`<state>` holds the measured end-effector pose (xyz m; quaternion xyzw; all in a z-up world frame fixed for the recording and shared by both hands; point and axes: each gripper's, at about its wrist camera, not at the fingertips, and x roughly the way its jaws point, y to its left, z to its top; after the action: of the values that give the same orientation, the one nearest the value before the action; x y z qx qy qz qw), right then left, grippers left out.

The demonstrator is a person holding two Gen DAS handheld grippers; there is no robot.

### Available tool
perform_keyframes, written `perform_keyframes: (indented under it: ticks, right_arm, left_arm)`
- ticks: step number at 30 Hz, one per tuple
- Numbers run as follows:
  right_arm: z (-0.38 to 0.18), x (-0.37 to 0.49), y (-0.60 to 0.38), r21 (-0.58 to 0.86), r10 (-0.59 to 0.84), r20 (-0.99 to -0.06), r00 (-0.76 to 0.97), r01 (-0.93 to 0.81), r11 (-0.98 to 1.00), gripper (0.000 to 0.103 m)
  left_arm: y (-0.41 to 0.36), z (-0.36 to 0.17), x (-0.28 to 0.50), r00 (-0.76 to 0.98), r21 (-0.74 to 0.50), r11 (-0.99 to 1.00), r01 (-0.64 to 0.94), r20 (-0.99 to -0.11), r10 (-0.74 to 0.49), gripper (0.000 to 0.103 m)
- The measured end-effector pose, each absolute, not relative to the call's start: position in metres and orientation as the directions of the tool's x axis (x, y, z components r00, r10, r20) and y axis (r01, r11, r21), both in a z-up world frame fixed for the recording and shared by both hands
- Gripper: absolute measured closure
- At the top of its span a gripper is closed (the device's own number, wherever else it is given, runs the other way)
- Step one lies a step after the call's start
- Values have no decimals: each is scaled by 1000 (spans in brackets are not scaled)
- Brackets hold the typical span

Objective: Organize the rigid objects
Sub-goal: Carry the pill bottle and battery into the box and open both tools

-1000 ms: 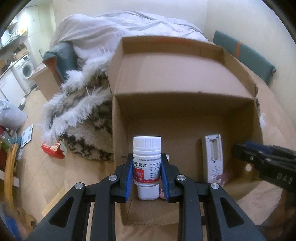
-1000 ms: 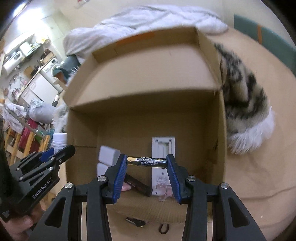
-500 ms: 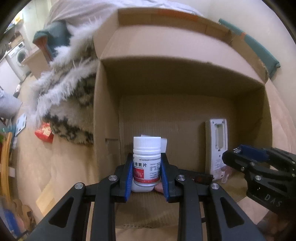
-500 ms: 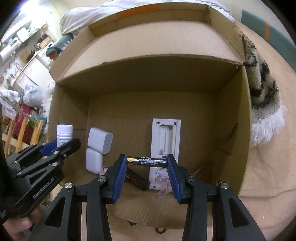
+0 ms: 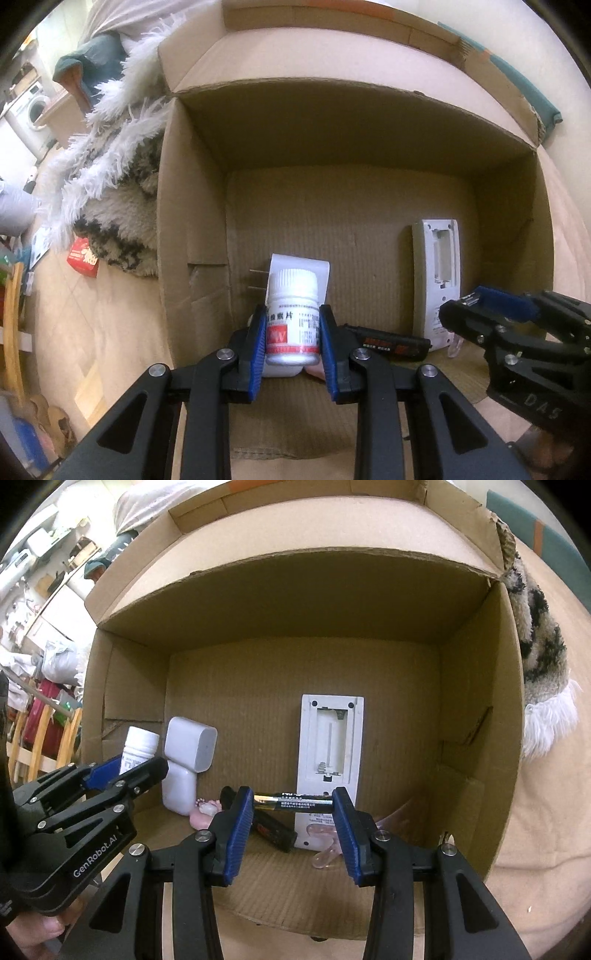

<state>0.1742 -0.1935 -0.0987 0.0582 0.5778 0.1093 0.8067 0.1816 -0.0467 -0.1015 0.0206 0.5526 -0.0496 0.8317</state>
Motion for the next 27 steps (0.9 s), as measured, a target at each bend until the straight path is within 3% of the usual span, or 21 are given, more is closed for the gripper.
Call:
perform_keyframes:
  ticks: [10, 15, 16, 18, 21, 27]
  right_arm:
    - [-103, 178, -193, 242, 259, -917, 304, -92, 966, 57]
    - [-100, 177, -195, 263, 277, -906, 320, -87, 961, 44]
    - [-100, 177, -195, 262, 274, -905, 324, -81, 962, 39]
    - [-98, 177, -197, 273, 281, -900, 333, -74, 959, 36]
    - [-96, 177, -199, 295, 300, -891, 341, -67, 953, 30]
    - [-90, 178, -203, 295, 296, -879, 374, -60, 954, 19]
  left_arm:
    - [-47, -103, 182, 380, -26, 994, 107, -923, -65, 79]
    - [-48, -102, 181, 381, -35, 992, 124, -921, -80, 78]
    - [-50, -101, 180, 381, -36, 991, 132, -921, -84, 76]
    - [-52, -101, 180, 382, -42, 988, 146, -919, -96, 60]
    - [-56, -97, 178, 404, -23, 988, 150, -911, -83, 45]
    - [-52, -84, 179, 461, -8, 989, 147, -884, -76, 44]
